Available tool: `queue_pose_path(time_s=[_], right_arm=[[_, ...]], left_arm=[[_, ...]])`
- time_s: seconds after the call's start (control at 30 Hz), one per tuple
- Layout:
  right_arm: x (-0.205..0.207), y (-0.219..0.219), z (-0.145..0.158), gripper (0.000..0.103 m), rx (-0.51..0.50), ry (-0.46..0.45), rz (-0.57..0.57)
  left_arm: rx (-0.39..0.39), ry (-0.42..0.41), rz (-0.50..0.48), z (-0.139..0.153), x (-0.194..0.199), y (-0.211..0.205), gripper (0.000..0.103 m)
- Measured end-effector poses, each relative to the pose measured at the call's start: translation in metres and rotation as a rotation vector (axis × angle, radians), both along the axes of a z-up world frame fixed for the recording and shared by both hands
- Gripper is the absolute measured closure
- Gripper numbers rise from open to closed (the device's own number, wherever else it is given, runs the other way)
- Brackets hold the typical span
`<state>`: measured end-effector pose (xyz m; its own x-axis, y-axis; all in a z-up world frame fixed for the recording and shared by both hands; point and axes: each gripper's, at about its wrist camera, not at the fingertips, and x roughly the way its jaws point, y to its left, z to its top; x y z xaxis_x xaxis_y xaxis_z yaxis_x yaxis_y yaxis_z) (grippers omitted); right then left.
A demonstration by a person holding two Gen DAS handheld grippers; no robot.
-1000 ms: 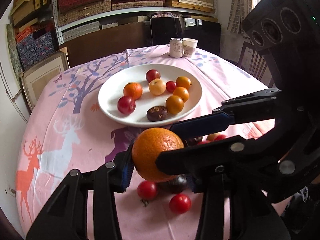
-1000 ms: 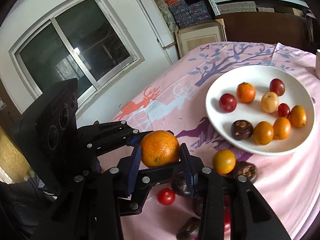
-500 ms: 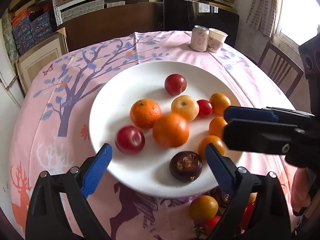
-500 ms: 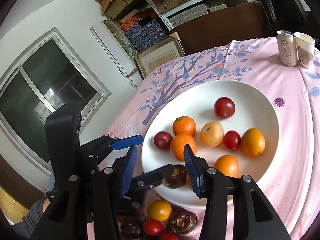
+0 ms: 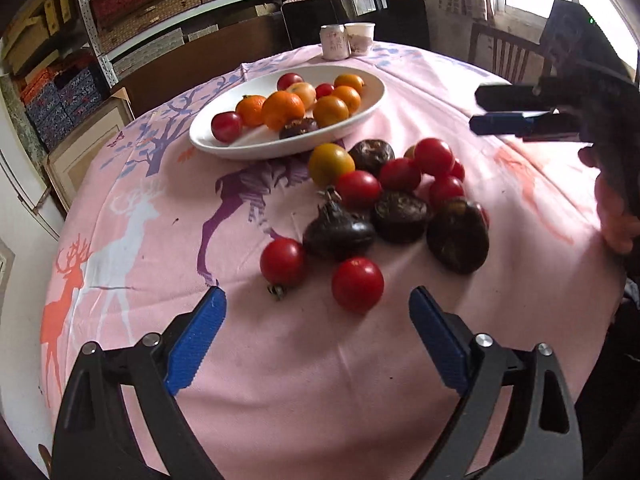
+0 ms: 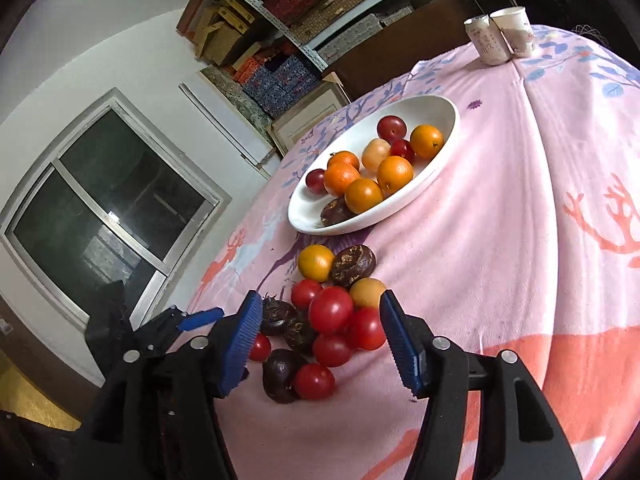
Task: Organize fruits
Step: 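Grasp a red tomato with the left gripper while the right gripper grasps a dark purple tomato, then lower both tomatoes onto the plate and open both grippers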
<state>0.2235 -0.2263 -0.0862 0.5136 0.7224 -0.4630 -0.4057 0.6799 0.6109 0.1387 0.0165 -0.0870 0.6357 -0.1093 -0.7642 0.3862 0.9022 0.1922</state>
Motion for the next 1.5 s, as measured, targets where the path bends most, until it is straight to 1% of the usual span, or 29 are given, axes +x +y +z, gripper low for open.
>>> queue_pose_path(time_s=[0.07,0.1,0.13,0.17,0.2,0.23,0.33,0.43,0.5,0.57,0.63,0.67,0.77,0.8,0.87,0.97,1.0,1.07,1.13,1.2,1.3,1.37,1.5], right_arm=[[-0.004,0.002,-0.001,0.036,-0.043,-0.004,-0.019],[-0.006,0.004,-0.001,0.036,-0.056,-0.001,-0.017],[-0.009,0.006,-0.001,0.036,-0.075,-0.01,-0.017],[-0.014,0.009,0.0,0.036,-0.097,-0.026,-0.016],[-0.019,0.013,0.001,0.036,-0.119,-0.039,-0.01],[-0.024,0.017,0.001,0.036,-0.143,-0.053,0.001],[-0.04,0.031,0.002,0.038,-0.222,-0.102,0.051],[-0.058,0.052,0.005,0.044,-0.318,-0.176,0.097],[-0.067,0.068,0.006,0.046,-0.373,-0.211,0.127],[-0.069,0.085,0.006,0.05,-0.44,-0.225,0.138],[-0.066,0.098,0.004,0.057,-0.478,-0.21,0.143],[-0.063,0.103,0.002,0.057,-0.494,-0.2,0.145],[-0.058,0.113,0.0,0.068,-0.526,-0.175,0.143],[-0.056,0.115,0.0,0.08,-0.535,-0.168,0.141],[-0.054,0.117,-0.001,0.081,-0.531,-0.148,0.154],[-0.055,0.118,0.0,0.081,-0.534,-0.149,0.135],[-0.055,0.116,0.003,0.081,-0.512,-0.152,0.131],[-0.049,0.105,0.013,0.081,-0.415,-0.149,0.138],[-0.036,0.093,0.028,0.081,-0.347,-0.153,0.114],[-0.014,0.083,0.043,0.081,-0.289,-0.149,0.086],[0.03,0.067,0.056,0.081,-0.215,-0.111,0.016],[0.057,0.06,0.059,0.081,-0.196,-0.093,-0.034],[0.106,0.057,0.055,0.081,-0.178,-0.028,-0.097]], left_arm=[[-0.005,0.035,0.02,-0.008,0.006,-0.002,0.024],[-0.02,0.055,0.03,-0.011,0.011,-0.002,0.04],[-0.047,0.071,0.031,-0.012,0.015,-0.001,0.047],[-0.059,0.068,0.038,-0.011,0.017,-0.001,0.05],[-0.053,0.054,0.038,-0.01,0.017,-0.004,0.06],[-0.052,0.054,0.023,-0.01,0.016,-0.007,0.075],[-0.047,0.02,0.023,-0.011,0.01,-0.011,0.075],[-0.118,-0.041,0.02,0.0,0.001,-0.003,0.075],[-0.147,-0.046,0.037,0.003,0.0,0.002,0.075],[-0.158,-0.044,0.044,0.004,0.0,0.004,0.075],[-0.161,-0.054,0.05,0.005,-0.001,0.004,0.075],[-0.165,-0.054,0.05,0.006,-0.001,0.005,0.075],[-0.184,-0.05,0.053,0.007,0.0,0.008,0.075],[-0.188,-0.051,0.055,0.007,0.0,0.009,0.075],[-0.194,-0.052,0.056,0.007,-0.001,0.01,0.075],[-0.203,-0.055,0.061,0.007,-0.001,0.011,0.075],[-0.212,-0.052,0.067,0.008,0.0,0.013,0.075],[-0.238,-0.043,0.071,0.011,0.004,0.016,0.075],[-0.26,-0.034,0.076,0.016,0.015,0.018,0.075],[-0.248,-0.039,0.094,0.023,0.033,0.016,0.075],[-0.269,-0.057,0.103,0.039,0.07,0.012,0.075],[-0.276,-0.058,0.118,0.044,0.099,0.009,0.075],[-0.259,-0.014,0.154,0.04,0.155,0.001,0.075]])
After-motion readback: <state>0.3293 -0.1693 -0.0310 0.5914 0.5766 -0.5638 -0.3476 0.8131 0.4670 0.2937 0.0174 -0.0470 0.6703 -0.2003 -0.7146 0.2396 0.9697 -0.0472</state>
